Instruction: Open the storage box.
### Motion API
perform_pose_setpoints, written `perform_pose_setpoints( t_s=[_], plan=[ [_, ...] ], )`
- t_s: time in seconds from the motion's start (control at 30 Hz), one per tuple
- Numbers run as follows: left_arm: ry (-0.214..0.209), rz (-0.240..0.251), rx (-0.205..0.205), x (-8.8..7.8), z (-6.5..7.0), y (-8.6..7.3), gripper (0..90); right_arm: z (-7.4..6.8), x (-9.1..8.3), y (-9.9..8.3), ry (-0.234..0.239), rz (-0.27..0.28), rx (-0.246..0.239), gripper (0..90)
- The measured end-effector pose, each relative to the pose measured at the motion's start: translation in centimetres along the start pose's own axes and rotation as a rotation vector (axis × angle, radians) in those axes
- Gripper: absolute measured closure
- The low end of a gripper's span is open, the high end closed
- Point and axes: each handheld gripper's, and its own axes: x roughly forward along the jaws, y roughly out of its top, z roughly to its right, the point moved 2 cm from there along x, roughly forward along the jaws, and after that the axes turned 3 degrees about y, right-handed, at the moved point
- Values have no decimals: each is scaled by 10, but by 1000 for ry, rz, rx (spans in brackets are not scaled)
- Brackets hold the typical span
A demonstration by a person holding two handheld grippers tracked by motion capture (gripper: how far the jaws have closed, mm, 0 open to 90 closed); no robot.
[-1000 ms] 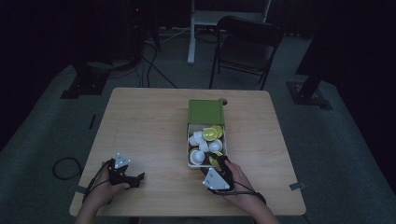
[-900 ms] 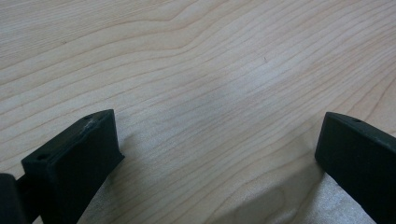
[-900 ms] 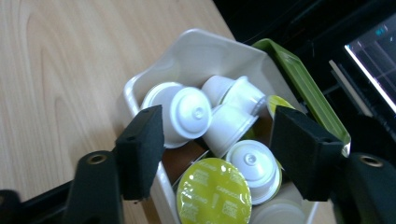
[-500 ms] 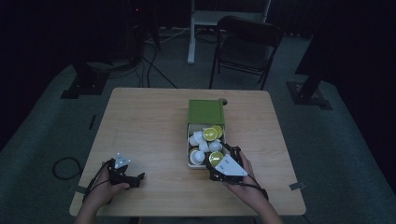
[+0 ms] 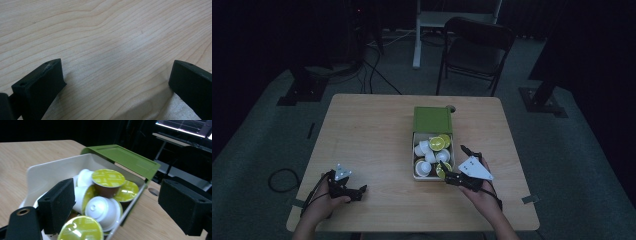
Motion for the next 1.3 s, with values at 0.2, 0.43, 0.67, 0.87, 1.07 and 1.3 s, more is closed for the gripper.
perform_pose_setpoints(
  t_s=[0.2,0.43,0.67,0.87,1.07,1.3],
  plan=[
    [0,0,0,0,0,0,1,9,-2,-5,-46,7,41,135],
    [0,0,0,0,0,0,1,19,-7,-11,-89,8,98,135],
    [0,0,0,0,0,0,1,33,-13,-20,-144,-13,142,134],
    [0,-1,0,0,0,0,1,43,-18,-30,-196,-30,170,128],
    [0,-1,0,0,0,0,1,55,-24,-39,-239,-65,186,128],
    [0,-1,0,0,0,0,1,64,-29,-51,-272,-119,200,128]
  ],
)
